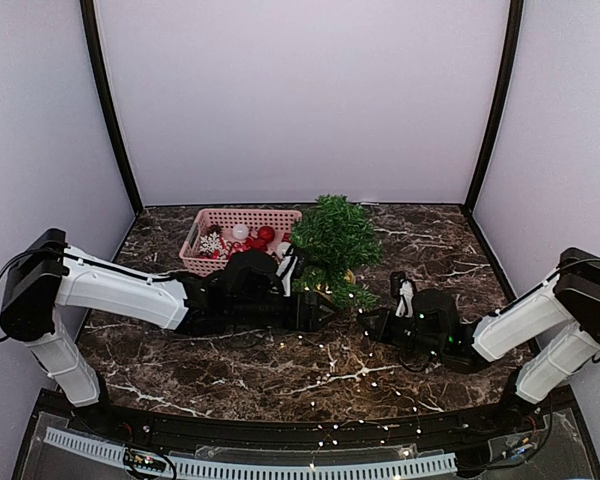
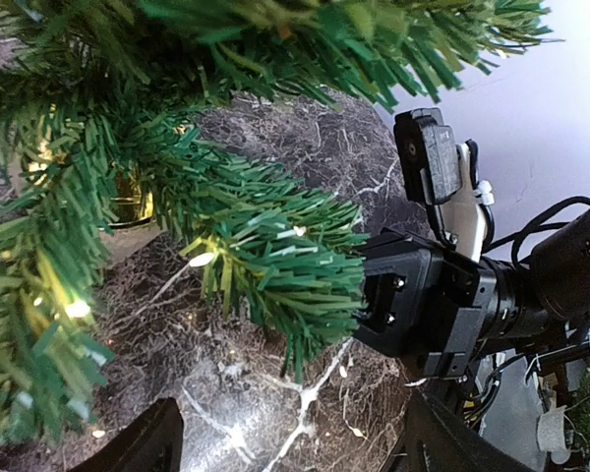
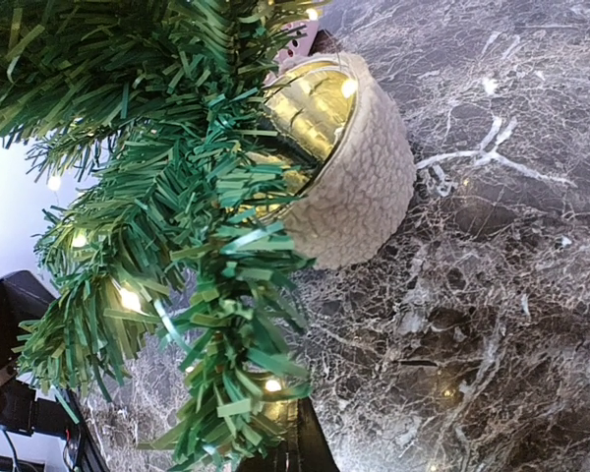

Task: Decorate the small christmas tree
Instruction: Wrap the side of the string light in the gap of the branches.

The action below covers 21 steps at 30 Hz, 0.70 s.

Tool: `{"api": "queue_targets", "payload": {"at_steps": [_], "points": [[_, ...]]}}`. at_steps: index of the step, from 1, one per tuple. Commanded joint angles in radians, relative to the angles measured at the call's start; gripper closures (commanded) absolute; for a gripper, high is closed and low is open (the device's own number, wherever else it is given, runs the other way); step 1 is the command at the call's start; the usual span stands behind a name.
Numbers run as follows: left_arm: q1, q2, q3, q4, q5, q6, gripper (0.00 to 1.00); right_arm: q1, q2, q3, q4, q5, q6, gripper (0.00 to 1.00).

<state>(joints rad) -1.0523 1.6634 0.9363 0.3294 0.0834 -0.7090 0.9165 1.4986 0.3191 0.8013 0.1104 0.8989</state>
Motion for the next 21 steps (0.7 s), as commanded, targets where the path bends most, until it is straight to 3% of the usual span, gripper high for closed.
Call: {"api": "queue_targets", "payload": {"at_steps": [1,9,11,16,21], "points": [[-0.005,0.037,0.064,0.094,0.057,-0.033,0.18,0.009,-0.019,-0.009,0.045,0.022,-0.010,1.00],[-0.005,0.125,0.128,0.040,0.045,0.003,0.19,0.008,-0.036,-0.027,0.055,0.047,-0.011,1.00],[-0.005,0.139,0.142,0.017,0.045,0.018,0.29,0.008,-0.046,-0.030,0.055,0.056,-0.013,1.00],[-0.005,0.115,0.139,0.001,0.007,0.044,0.68,0.009,-0.055,-0.038,0.046,0.063,-0.015,1.00],[-0.003,0.046,0.091,-0.043,-0.063,0.101,0.89,0.009,-0.041,-0.032,0.050,0.016,-0.035,1.00]]}}
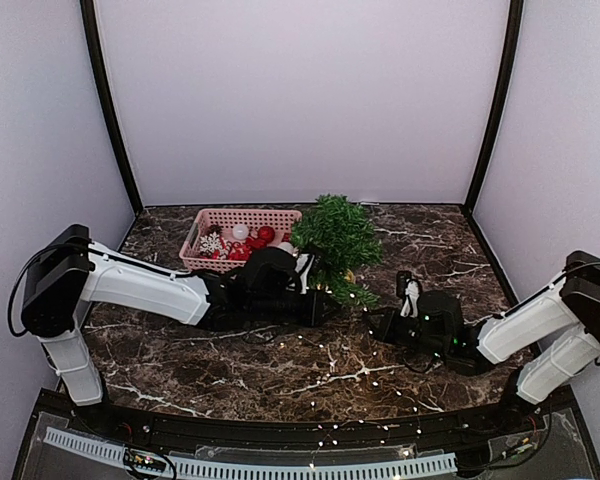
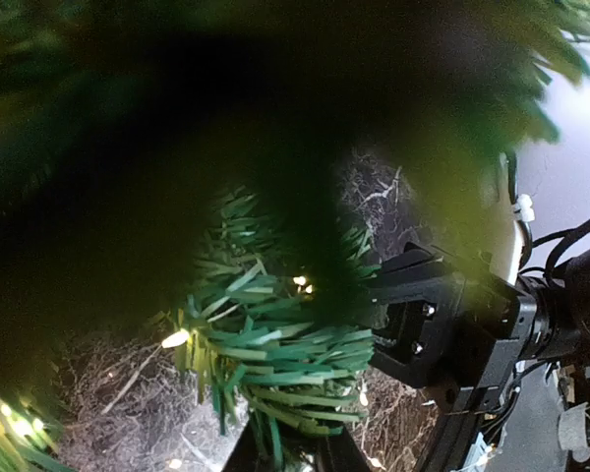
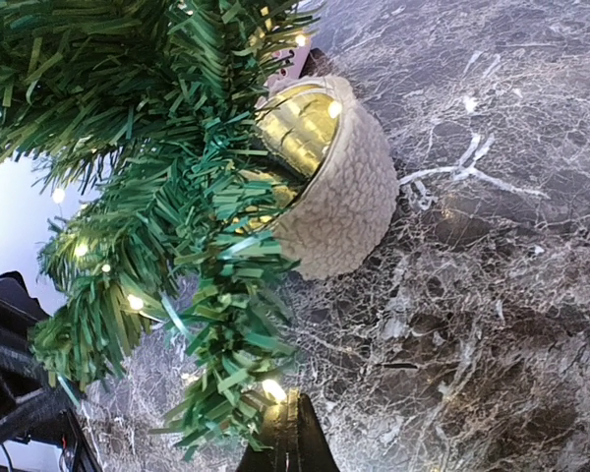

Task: Decorate the small christmas tree
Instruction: Wrap the side of the string light in the gap of the branches.

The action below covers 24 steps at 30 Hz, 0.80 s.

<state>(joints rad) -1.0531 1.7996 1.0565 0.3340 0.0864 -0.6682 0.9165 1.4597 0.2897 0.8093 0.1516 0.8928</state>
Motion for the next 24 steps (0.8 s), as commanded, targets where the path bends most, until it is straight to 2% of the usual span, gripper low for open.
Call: {"api": "queue_targets", "payload": {"at_steps": [1,6,15,19,24], "points": [[0.000,-0.112,-0.037,-0.052,-0.072,0.071,0.92,0.010,0.003,0.000,0.045,-0.039,-0.035,1.00],[0.015,-0.172,-0.099,-0.051,-0.070,0.083,0.99,0.012,0.054,0.015,0.068,-0.083,-0.054,1.00],[0.081,-0.254,-0.184,-0.064,-0.027,0.110,1.00,0.012,0.167,0.074,0.118,-0.120,-0.062,1.00],[0.126,-0.295,-0.216,-0.078,-0.014,0.152,1.00,0.014,0.131,0.069,0.095,-0.121,-0.072,1.00],[0.167,-0.293,-0.213,-0.086,0.038,0.229,1.00,0.047,0.020,0.106,-0.071,-0.063,-0.138,1.00]]}}
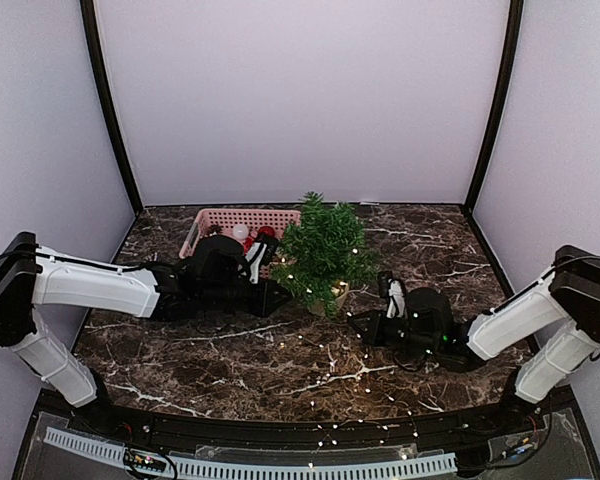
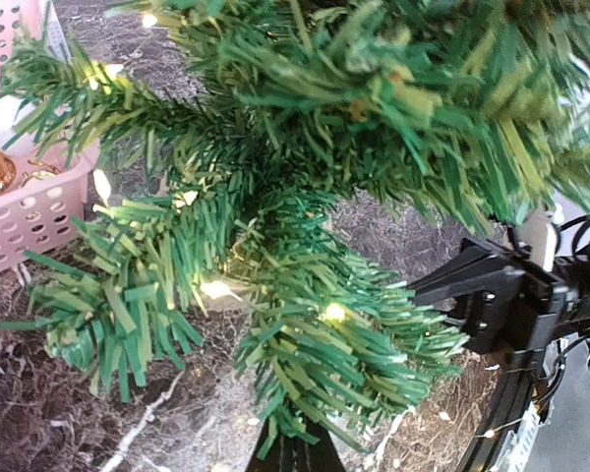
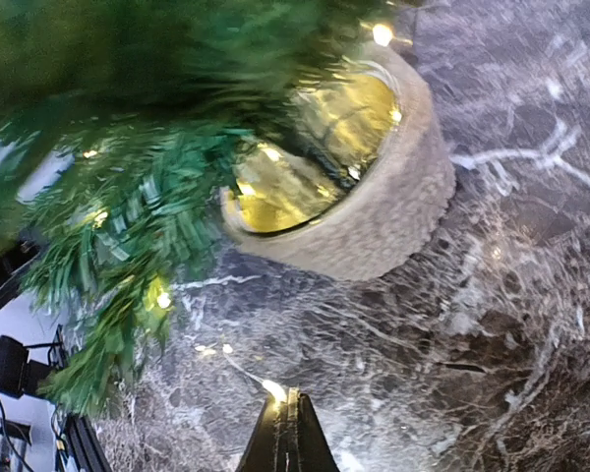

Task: Decorate the small christmas tree
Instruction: Wrap the side of the string light in the gap of the branches, then place the side of the string light at the center of the board.

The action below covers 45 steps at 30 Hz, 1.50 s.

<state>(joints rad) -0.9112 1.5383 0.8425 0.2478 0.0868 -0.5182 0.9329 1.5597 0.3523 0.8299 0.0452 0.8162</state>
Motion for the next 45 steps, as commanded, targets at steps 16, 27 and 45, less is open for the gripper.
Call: {"api": "queue_targets", "payload": {"at_steps": [16,27,45], "points": [[-0.027,-0.294,-0.184,0.060,-0.164,-0.045,0.38,0.128,-0.076,0.177,-0.216,0.132,-0.129,1.00],[-0.104,-0.100,-0.162,0.213,-0.090,-0.219,0.24,0.167,-0.046,0.242,-0.233,0.180,-0.128,1.00],[-0.100,-0.001,-0.123,0.212,-0.155,-0.225,0.84,0.186,-0.047,0.230,-0.220,0.180,-0.100,0.97]]}}
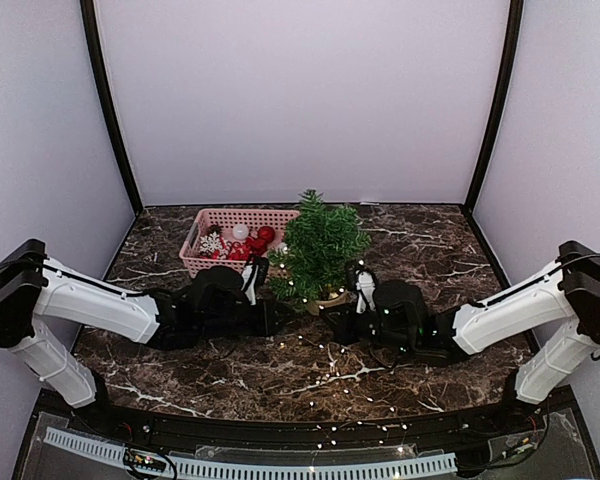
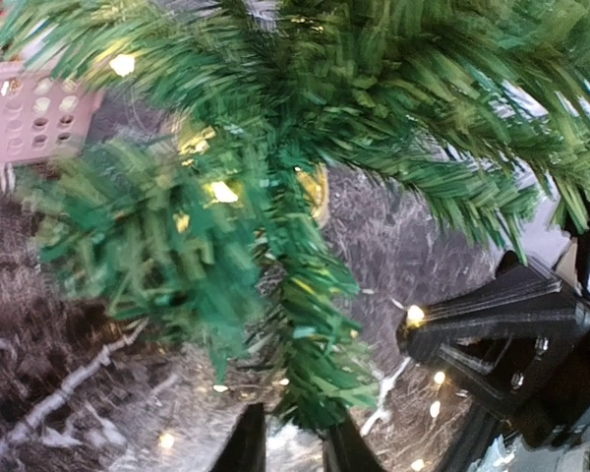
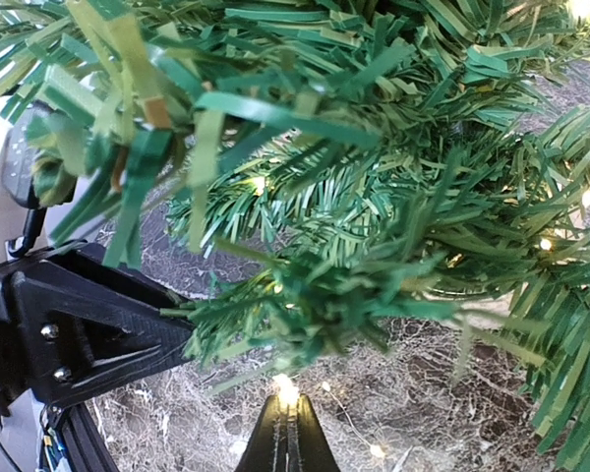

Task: Decorate the small christmas tree
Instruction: Place the side of the string light at the center of the board, then pick up the side of the string light at the center of the board.

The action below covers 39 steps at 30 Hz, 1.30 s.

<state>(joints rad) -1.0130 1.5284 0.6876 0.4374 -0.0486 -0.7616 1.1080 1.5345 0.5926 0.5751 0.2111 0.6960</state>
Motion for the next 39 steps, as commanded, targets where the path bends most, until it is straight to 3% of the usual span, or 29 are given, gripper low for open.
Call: {"api": "queue_targets", "payload": {"at_steps": [1,4,7,10,13,17,22,39], "points": [[0.004,0.011,0.034,0.022,-0.020,0.022,0.90,0.011,-0.042,-0.022,0.031,0.014,0.025,0.89],[0.010,0.012,0.043,0.016,-0.014,0.035,0.98,0.011,-0.116,-0.076,-0.001,-0.002,0.044,0.62],[0.013,0.009,0.047,0.018,-0.011,0.044,1.00,0.015,-0.204,-0.152,-0.036,-0.068,0.058,0.34],[0.016,0.010,0.053,0.017,-0.005,0.051,1.00,0.039,-0.287,-0.204,-0.123,-0.096,0.079,0.21],[0.016,0.012,0.055,0.015,0.000,0.054,1.00,0.056,-0.359,-0.233,-0.257,-0.051,0.115,0.17],[0.017,0.010,0.055,0.014,0.002,0.055,1.00,0.061,-0.425,-0.273,-0.371,0.035,0.162,0.18],[0.019,0.009,0.057,0.008,0.005,0.059,1.00,0.061,-0.427,-0.296,-0.422,0.079,0.157,0.28],[0.028,-0.004,0.067,-0.024,0.007,0.078,1.00,0.062,-0.285,-0.199,-0.529,-0.131,-0.056,0.57]]}}
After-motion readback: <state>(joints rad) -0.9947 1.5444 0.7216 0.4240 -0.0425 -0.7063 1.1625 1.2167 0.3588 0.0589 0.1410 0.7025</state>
